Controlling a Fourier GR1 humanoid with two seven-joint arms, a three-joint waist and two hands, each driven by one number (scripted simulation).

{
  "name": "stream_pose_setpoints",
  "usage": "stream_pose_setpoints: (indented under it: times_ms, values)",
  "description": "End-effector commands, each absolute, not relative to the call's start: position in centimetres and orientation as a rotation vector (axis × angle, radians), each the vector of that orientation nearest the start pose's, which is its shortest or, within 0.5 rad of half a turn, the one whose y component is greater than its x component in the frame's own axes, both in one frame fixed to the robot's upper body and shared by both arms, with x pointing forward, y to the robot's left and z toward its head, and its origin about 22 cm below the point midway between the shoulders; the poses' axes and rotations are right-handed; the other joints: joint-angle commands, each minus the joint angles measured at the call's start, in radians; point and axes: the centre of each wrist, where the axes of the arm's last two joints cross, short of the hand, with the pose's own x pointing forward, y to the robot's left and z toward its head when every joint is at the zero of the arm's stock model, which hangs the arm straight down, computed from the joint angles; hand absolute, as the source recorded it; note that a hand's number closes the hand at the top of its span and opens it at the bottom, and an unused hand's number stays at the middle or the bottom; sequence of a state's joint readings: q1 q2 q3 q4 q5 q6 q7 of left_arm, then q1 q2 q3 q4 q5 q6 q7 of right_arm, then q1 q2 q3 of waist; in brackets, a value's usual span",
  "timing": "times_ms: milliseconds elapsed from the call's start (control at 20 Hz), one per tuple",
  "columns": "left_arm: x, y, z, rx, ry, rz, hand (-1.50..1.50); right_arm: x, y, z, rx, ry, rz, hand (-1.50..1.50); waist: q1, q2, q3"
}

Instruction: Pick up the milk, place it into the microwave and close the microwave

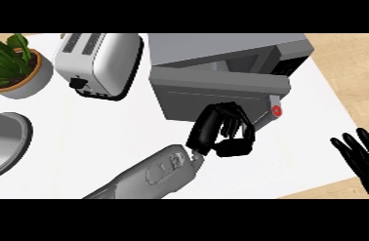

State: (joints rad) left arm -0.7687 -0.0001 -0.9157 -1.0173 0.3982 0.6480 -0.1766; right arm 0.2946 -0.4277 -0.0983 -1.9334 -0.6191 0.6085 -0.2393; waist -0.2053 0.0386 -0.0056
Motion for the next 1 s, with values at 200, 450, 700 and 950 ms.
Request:
stream_pose_setpoints:
  times_ms: [200,450,700,950]
  values:
    - [33.1,-0.8,5.2,-0.115,-1.799,-0.415,1.5,17.2,-33.4,8.7,0.6,-1.877,0.314,-1.5,-0.019,0.016,0.002]
    - [34.5,0.1,4.8,-0.116,-1.792,-0.355,1.5,17.2,-33.4,9.4,0.615,-1.892,0.299,-1.5,-0.032,0.027,0.002]
    - [35.0,0.0,5.5,-0.139,-1.791,-0.302,1.5,17.4,-33.6,10.2,0.596,-1.912,0.285,-1.5,-0.036,0.026,0.003]
    - [35.2,0.5,4.8,-0.163,-1.761,-0.25,1.5,17.4,-33.7,10.8,0.593,-1.907,0.293,-1.5,-0.044,0.031,0.002]
